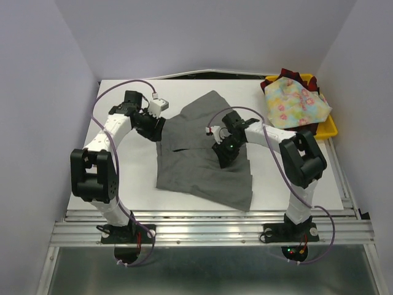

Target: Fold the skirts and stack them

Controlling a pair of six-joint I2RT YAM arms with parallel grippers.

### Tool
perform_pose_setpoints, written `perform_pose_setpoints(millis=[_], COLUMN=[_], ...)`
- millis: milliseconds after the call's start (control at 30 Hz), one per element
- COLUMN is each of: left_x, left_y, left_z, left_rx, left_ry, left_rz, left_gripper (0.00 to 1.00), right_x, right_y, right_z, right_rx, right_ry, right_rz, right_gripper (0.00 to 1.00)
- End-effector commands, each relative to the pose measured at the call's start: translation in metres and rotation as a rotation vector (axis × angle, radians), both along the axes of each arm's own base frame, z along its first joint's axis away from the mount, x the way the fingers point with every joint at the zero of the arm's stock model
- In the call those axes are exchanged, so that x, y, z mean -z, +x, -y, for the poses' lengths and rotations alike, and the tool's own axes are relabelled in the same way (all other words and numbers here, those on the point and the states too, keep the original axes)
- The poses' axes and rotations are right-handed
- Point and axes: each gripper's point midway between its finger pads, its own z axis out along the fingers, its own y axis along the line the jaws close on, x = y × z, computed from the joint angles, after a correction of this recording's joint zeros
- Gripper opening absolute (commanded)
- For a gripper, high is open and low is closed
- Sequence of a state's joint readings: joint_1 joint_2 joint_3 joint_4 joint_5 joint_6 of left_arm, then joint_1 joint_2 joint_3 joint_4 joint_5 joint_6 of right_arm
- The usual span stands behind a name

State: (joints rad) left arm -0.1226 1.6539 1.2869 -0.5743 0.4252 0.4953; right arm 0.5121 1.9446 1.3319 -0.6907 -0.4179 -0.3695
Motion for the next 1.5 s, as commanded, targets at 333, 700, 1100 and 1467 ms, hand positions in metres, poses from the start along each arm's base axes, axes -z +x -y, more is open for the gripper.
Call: perform_pose_setpoints(millis=[333,700,1100,1467], left_x=[-0.020,-0.038,-0.001,0.034], left_y=[0.029,0.051,0.084,0.091], left_z=[0.023,0.053,0.074,0.063], left_rx=[0.078,0.312,0.443,0.468], left_ry=[-0.092,-0.089,0.026,0.118], left_rz=[0.050,0.079,0.058,0.024], left_gripper=[0.60,0.69,0.74,0.74], right_x=[0.018,-0.123,-0.101,-0.042], right_y=[-0.162,-0.017,0.175,0.203], right_z=[-0.044,-0.039,0.057,0.068], right_rx=[-0.356,-0.139,0.040,-0.048], right_ry=[0.014,0.129,0.007,0.014], right_rz=[-0.123,0.278,0.467,0.465], right_gripper=[0.39,0.70,1.00,1.00])
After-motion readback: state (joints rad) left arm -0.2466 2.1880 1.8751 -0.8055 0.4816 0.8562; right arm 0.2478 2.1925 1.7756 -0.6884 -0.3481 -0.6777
